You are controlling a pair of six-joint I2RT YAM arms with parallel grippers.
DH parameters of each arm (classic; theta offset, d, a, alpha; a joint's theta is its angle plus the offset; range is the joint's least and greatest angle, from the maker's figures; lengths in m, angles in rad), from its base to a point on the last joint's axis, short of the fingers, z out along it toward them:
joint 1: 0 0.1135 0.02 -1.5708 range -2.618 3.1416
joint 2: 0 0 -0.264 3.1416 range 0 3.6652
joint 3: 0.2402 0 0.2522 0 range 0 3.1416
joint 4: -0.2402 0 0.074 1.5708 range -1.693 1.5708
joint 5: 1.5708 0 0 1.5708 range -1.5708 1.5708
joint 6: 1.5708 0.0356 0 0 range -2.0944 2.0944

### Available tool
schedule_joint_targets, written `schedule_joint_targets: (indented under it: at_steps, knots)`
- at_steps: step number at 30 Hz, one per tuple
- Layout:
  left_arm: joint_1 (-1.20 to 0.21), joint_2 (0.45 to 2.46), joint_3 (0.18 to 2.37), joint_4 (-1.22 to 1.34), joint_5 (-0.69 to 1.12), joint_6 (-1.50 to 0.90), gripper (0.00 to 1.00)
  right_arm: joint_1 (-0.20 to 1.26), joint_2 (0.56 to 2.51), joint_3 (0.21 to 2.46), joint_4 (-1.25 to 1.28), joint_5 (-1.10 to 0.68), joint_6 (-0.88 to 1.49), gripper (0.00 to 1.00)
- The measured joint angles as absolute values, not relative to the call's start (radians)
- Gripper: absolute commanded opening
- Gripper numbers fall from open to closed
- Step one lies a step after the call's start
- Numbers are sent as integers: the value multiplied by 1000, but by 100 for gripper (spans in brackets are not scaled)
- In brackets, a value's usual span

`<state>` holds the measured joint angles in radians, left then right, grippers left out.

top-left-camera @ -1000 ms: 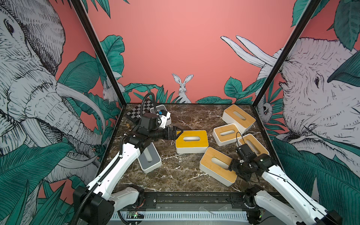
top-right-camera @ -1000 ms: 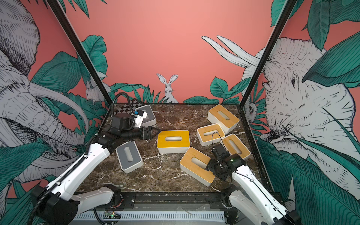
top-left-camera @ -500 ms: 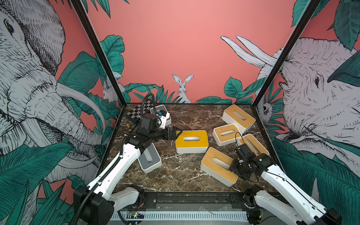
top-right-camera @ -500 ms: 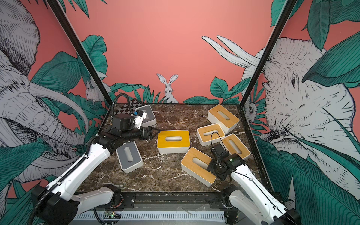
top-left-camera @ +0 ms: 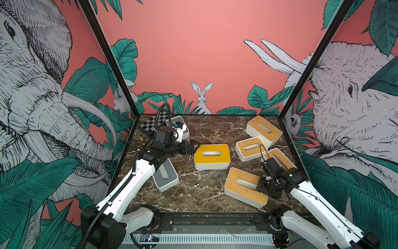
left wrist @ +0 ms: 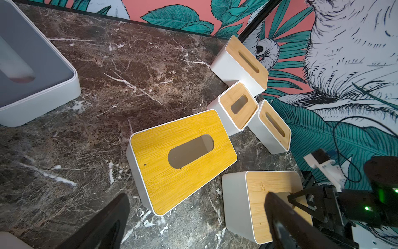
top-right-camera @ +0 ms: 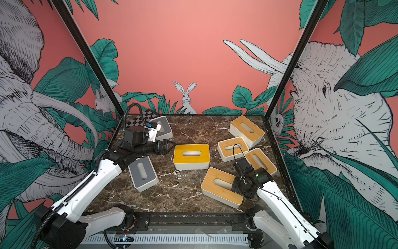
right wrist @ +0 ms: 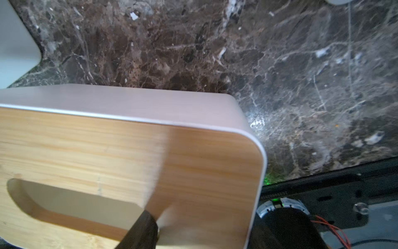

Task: Stack the tissue boxes
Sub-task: Pick up the tissue box from the center of the board, then place the tissue box at the tissue box.

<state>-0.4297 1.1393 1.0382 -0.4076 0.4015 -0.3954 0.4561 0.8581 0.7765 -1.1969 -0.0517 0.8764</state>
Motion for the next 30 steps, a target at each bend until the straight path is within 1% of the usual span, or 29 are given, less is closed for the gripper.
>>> schedule_joint_targets:
  at_steps: [2,8,12,17,23,30]
  knots:
    - [-430,1139,1039,-406,400,-395,99,456,852,824,-1219,-54,848,34]
    - [-430,1139,1039,-405,398,-395,99,456,865,965,-1254,-80,746,31]
    - [-430,1139,1039,-405,398,-396,99,455,908,1068,-1280,-103,678,31]
    - [-430,1129,1040,-411,379,-396,99,455,1031,1255,-1321,-112,591,32]
    - [-429,1060,1046,-424,331,-399,99,455,1211,1498,-1317,-114,519,32]
    - [-429,1017,1047,-434,316,-407,99,455,1438,1701,-1292,-130,469,31]
